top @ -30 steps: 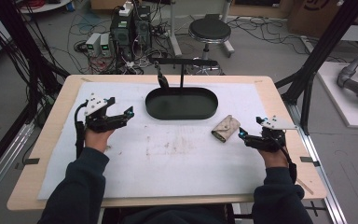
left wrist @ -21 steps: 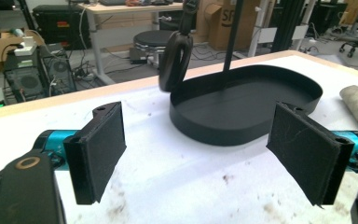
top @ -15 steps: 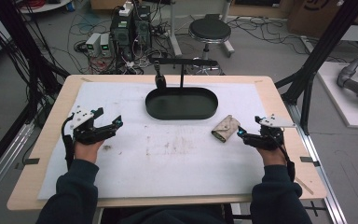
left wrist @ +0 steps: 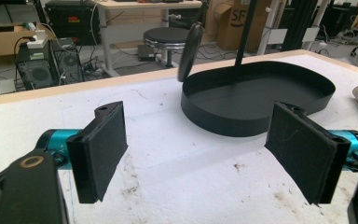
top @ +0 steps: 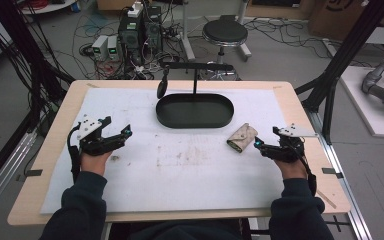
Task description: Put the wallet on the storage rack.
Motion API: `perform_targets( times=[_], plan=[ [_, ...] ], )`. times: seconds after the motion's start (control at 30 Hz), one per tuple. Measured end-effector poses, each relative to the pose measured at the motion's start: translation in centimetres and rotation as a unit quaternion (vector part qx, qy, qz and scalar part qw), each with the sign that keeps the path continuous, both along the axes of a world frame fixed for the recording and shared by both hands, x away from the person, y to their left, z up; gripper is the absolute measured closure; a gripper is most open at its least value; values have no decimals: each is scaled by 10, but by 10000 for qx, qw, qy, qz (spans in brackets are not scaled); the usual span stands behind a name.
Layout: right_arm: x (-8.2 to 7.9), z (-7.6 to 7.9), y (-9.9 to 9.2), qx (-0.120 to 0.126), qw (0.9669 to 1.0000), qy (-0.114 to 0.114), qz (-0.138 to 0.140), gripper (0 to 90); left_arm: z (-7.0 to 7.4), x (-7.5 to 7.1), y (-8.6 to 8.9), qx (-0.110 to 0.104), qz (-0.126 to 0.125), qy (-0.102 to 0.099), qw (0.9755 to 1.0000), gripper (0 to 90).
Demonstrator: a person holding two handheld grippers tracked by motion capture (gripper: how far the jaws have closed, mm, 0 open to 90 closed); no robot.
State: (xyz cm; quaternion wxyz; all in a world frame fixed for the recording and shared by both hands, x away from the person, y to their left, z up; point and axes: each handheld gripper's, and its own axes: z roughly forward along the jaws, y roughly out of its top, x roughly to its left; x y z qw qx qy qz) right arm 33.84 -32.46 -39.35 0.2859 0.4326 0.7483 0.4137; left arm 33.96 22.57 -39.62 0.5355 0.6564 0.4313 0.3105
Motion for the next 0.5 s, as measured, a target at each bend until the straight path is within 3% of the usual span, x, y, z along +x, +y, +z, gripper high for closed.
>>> perform_targets(
  times=[0.03, 0.2, 0.5],
  plan=[
    [2, -3, 2, 15, 9999, 139, -78, 214, 0, 0, 0, 1, -2, 10, 10000, 202],
    [5, -7, 7, -17, 9995, 228, -209, 214, -2, 2, 1, -108, -82, 82, 9999, 221],
    [7, -13, 24, -161, 9993, 323, -38, 215, -5, 5, -1, -124, -193, 248, 9994, 221]
  ],
)
